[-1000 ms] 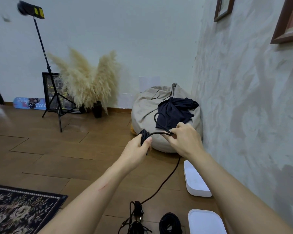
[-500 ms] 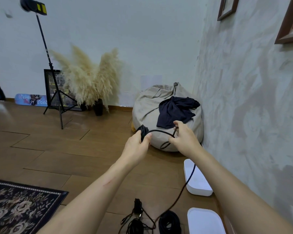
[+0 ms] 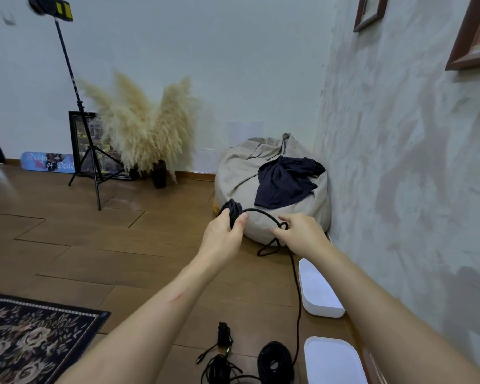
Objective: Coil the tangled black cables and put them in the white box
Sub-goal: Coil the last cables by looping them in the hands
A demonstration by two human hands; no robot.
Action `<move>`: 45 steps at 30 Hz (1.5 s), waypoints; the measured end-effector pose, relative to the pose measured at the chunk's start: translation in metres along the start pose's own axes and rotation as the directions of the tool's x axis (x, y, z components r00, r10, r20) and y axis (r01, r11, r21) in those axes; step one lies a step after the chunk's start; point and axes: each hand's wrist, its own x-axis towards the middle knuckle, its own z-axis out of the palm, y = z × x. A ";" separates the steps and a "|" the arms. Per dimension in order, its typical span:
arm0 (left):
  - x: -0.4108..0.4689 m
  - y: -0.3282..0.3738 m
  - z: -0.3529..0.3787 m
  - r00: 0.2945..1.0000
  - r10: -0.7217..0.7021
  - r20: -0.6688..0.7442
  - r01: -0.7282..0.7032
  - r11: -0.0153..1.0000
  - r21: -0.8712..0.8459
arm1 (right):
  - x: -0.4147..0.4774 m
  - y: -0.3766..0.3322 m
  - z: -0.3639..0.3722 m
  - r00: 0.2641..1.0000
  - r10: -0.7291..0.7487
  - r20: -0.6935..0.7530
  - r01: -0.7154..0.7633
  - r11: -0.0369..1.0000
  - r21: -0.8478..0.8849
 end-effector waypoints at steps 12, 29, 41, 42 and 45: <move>0.003 -0.005 -0.010 0.999 -0.034 -0.026 0.034 0.999 -0.007 | -0.004 -0.002 -0.012 0.965 -0.148 0.216 0.076 0.947 0.311; 0.016 -0.023 -0.018 0.986 -0.141 -0.090 0.137 0.989 -0.048 | 0.016 0.033 -0.005 0.991 -0.129 0.032 0.128 0.991 0.026; 0.015 -0.029 -0.016 0.991 -0.128 -0.042 0.127 0.991 -0.038 | 0.014 0.038 0.003 0.990 -0.129 -0.059 0.121 0.985 -0.122; 0.015 -0.029 -0.017 0.990 -0.130 -0.044 0.129 0.991 -0.040 | 0.013 0.038 0.003 0.992 -0.127 -0.012 0.125 0.984 -0.126; 0.015 -0.030 -0.017 0.989 -0.143 -0.038 0.141 0.989 -0.040 | 0.009 0.039 0.003 0.989 -0.131 0.073 0.140 0.978 -0.154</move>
